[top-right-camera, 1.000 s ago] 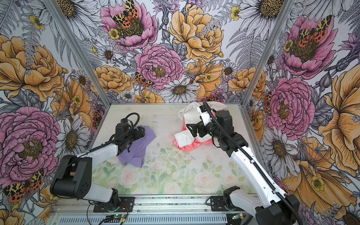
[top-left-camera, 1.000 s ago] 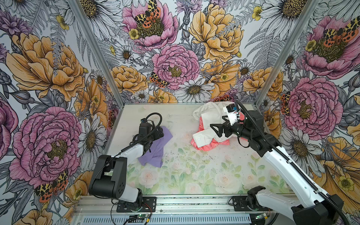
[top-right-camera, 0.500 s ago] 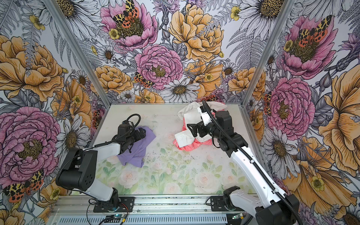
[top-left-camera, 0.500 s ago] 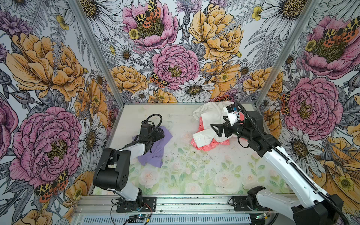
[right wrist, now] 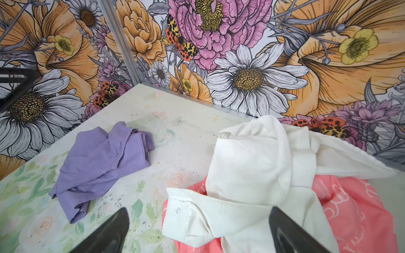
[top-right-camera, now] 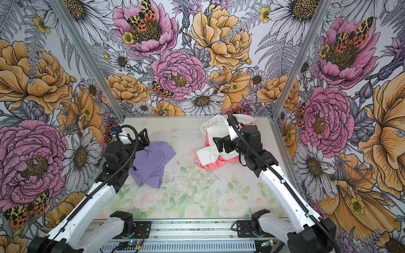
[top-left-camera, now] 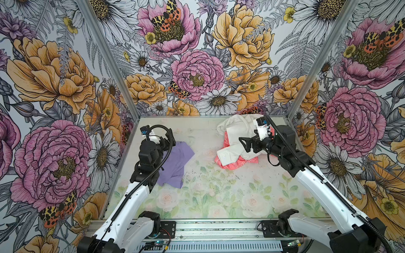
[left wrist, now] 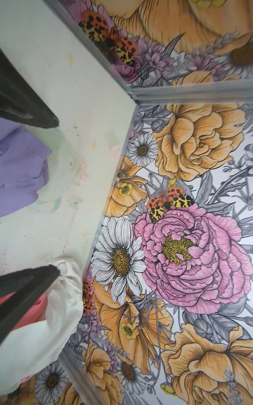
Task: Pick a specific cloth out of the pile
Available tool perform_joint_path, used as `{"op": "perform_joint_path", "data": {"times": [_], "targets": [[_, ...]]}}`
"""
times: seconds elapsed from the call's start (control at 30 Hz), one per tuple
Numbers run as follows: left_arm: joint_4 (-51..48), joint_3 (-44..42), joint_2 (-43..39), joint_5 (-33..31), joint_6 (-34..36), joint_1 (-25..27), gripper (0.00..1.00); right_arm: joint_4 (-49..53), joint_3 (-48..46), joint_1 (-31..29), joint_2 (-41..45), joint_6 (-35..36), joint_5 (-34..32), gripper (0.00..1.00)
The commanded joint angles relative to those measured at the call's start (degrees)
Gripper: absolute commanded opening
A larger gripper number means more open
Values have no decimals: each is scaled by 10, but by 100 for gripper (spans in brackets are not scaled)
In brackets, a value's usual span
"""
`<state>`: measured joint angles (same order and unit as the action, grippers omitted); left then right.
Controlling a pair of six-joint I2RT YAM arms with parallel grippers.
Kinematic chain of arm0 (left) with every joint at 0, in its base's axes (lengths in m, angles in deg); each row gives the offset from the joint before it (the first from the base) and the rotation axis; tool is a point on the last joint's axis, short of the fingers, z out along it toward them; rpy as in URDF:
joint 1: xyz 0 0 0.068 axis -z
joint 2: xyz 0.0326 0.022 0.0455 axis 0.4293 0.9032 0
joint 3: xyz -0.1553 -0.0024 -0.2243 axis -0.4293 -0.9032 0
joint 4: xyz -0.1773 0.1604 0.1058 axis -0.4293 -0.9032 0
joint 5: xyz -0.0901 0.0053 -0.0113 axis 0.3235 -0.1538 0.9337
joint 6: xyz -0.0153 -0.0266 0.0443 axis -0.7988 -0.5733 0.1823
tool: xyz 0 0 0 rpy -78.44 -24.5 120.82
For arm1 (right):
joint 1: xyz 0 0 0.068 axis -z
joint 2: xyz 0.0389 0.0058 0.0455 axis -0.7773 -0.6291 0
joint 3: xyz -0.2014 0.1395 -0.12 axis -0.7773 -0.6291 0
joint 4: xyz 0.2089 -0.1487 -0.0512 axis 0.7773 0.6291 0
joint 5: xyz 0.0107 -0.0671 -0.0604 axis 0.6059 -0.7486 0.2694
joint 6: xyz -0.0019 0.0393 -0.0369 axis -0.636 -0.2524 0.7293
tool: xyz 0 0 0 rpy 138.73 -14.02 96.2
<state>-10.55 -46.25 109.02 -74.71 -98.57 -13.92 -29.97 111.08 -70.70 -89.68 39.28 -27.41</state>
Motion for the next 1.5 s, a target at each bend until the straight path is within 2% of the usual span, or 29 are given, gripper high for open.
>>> {"op": "perform_joint_path", "data": {"times": [0.0, 0.2, 0.33, 0.5, 0.67, 0.9, 1.13, 1.33, 1.47], "targets": [[26, -51, -22, -91, 59, 2, 99, -48, -28, 12, 19, -25, -33, 100], [187, -162, -17, -124, 117, -9, 99, -130, -112, 59, 59, -59, -79, 100], [245, -198, 11, -128, 150, -27, 99, -213, -201, 91, 96, -67, -114, 99], [335, -234, 65, -96, 162, -64, 99, -299, -293, 125, 102, -71, -158, 99], [402, -245, 130, -64, 162, -88, 99, -357, -337, 149, 59, -52, -183, 99], [490, -248, 226, -19, 168, -98, 99, -513, -406, 162, -19, -25, -208, 100], [464, -219, 251, 17, 162, -102, 99, -633, -425, 171, -95, 1, -197, 99], [548, -217, 332, 29, 160, -101, 99, -679, -409, 181, -150, 23, -191, 99], [534, -198, 357, 50, 162, -102, 98, -786, -420, 186, -238, 27, -183, 99]]}}
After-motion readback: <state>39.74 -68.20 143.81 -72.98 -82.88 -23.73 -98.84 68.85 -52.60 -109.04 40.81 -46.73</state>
